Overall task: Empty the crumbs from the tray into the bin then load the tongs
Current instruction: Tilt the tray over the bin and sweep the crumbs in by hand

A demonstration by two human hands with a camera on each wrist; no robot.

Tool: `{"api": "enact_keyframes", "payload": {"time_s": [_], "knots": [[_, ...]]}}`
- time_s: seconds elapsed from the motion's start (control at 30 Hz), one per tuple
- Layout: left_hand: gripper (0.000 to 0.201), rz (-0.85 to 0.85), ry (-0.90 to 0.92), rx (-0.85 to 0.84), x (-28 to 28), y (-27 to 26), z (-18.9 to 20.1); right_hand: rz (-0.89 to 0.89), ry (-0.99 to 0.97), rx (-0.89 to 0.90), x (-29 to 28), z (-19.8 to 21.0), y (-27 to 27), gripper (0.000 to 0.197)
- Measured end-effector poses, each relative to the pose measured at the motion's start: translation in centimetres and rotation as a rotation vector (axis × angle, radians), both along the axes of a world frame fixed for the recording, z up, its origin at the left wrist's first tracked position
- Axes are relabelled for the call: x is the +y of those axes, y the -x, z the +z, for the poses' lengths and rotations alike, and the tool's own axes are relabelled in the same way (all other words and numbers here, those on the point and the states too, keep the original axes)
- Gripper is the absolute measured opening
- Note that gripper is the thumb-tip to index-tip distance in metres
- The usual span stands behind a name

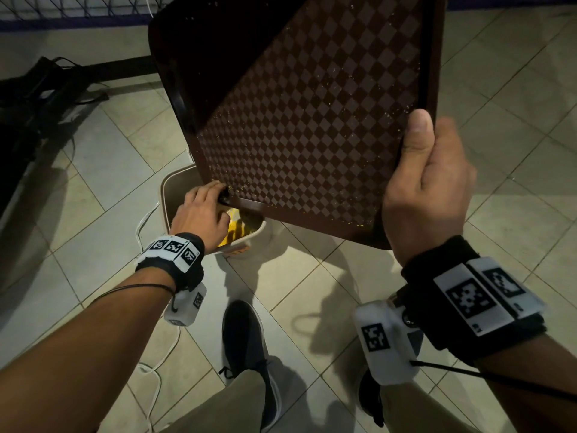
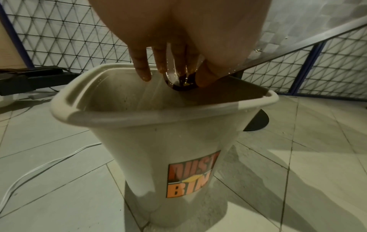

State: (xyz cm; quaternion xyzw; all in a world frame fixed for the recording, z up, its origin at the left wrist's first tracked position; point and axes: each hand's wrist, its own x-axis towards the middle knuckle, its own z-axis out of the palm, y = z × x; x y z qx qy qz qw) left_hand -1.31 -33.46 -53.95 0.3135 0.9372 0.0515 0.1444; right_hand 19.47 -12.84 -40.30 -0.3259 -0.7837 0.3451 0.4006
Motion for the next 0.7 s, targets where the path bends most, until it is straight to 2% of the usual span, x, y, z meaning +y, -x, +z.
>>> {"api": "enact_keyframes", "payload": {"time_s": [0.2, 0.33, 0.43, 0.57, 0.7], "knots": [[0.072, -0.155, 0.221, -0.051, -0.3, 0.0, -0.6, 0.001, -0.02, 0.0, 0.3, 0.1, -0.1, 0.022], [0.059, -0.194, 0.36, 0.029, -1.0, 0.6, -0.1, -0.004, -0.019, -0.028, 0.3, 0.1, -0.4, 0.024], [0.055, -0.093, 0.304, 0.072, -1.5, 0.6, 0.5, -0.032, -0.022, -0.011, 0.4, 0.4, -0.3, 0.021], [0.066, -0.072, 0.122, 0.139, -1.1, 0.4, 1.1, -0.037, -0.023, 0.001, 0.6, 0.7, -0.3, 0.021], [0.075, -0.089, 0.2, 0.092, -0.3, 0.4, 0.8, -0.034, -0.04, 0.003, 0.3, 0.7, -0.4, 0.021]]}}
